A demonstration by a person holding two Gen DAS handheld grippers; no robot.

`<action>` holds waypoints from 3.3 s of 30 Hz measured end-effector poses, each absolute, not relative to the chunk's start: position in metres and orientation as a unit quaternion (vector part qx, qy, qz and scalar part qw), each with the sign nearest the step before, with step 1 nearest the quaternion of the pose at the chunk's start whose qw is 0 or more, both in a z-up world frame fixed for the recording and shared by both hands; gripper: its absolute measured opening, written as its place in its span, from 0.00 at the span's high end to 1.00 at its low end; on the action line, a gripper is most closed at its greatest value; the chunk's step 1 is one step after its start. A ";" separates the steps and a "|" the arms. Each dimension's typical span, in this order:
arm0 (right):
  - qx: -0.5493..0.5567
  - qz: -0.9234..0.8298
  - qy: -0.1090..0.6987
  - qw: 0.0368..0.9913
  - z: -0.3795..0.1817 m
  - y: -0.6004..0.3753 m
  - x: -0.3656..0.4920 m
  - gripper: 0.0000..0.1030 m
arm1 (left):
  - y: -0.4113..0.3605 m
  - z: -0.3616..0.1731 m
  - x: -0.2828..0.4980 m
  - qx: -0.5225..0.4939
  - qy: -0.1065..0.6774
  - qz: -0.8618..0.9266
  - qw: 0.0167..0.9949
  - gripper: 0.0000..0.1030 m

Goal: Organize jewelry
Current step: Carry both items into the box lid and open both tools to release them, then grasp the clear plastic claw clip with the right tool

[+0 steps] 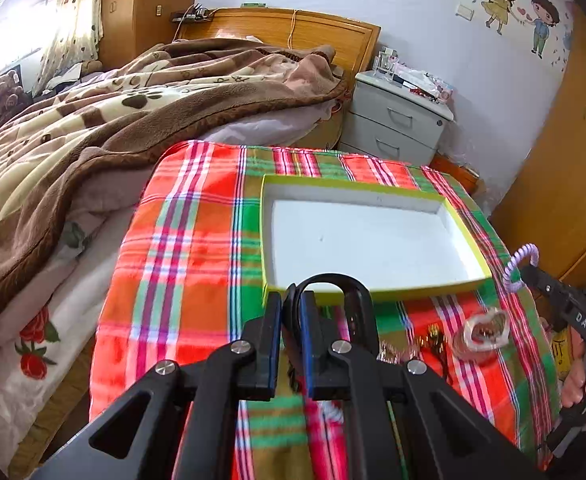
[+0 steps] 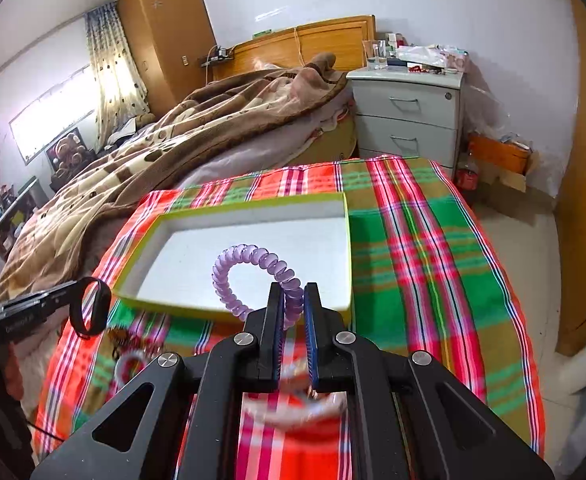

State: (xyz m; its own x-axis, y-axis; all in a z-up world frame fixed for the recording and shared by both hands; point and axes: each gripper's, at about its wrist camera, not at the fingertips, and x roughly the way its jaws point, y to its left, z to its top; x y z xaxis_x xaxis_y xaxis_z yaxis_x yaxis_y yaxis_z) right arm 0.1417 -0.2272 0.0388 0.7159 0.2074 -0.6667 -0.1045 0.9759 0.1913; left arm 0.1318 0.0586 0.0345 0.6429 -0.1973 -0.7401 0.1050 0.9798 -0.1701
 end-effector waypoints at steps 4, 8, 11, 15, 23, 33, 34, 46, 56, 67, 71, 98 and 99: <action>0.074 0.089 0.385 0.915 0.034 -0.231 0.167 0.90 | 0.051 0.034 0.152 -0.058 0.417 -0.096 0.902 0.90; 0.074 0.086 0.407 0.907 0.029 -0.236 0.194 0.90 | 0.047 0.032 0.175 -0.062 0.419 -0.099 0.900 0.90; 0.076 0.089 0.419 0.900 0.026 -0.239 0.213 0.90 | 0.042 0.029 0.192 -0.064 0.424 -0.102 0.898 0.90; 0.072 0.085 0.441 0.890 0.018 -0.241 0.238 0.90 | 0.036 0.020 0.217 -0.074 0.439 -0.109 0.889 0.90; 0.074 0.087 0.479 0.870 0.000 -0.238 0.273 0.90 | 0.022 0.001 0.252 -0.063 0.459 -0.108 0.880 0.90; 0.066 0.087 0.507 0.855 -0.012 -0.227 0.297 0.90 | 0.025 -0.013 0.270 -0.066 0.473 -0.096 0.873 0.90; 0.067 0.084 0.512 0.852 -0.014 -0.227 0.299 0.90 | 0.026 -0.014 0.271 -0.068 0.475 -0.095 0.872 0.90; 0.052 0.061 0.519 0.851 -0.019 -0.225 0.309 0.90 | 0.027 -0.018 0.277 -0.072 0.482 -0.094 0.868 0.90; 0.050 0.061 0.491 0.867 -0.007 -0.225 0.296 0.81 | 0.025 -0.013 0.271 -0.067 0.482 -0.099 0.868 0.76; 0.051 0.104 0.437 0.892 0.023 -0.239 0.231 0.70 | 0.036 0.019 0.225 -0.071 0.450 -0.109 0.883 0.62; 0.049 0.127 0.431 0.892 0.024 -0.246 0.203 0.70 | 0.043 0.023 0.200 -0.082 0.444 -0.118 0.884 0.61; -0.127 0.236 0.501 0.823 -0.018 -0.216 0.156 0.54 | 0.110 -0.002 0.096 -0.159 0.465 -0.094 0.866 0.51; -0.127 0.237 0.504 0.821 -0.018 -0.216 0.156 0.54 | 0.111 -0.003 0.095 -0.158 0.466 -0.094 0.865 0.51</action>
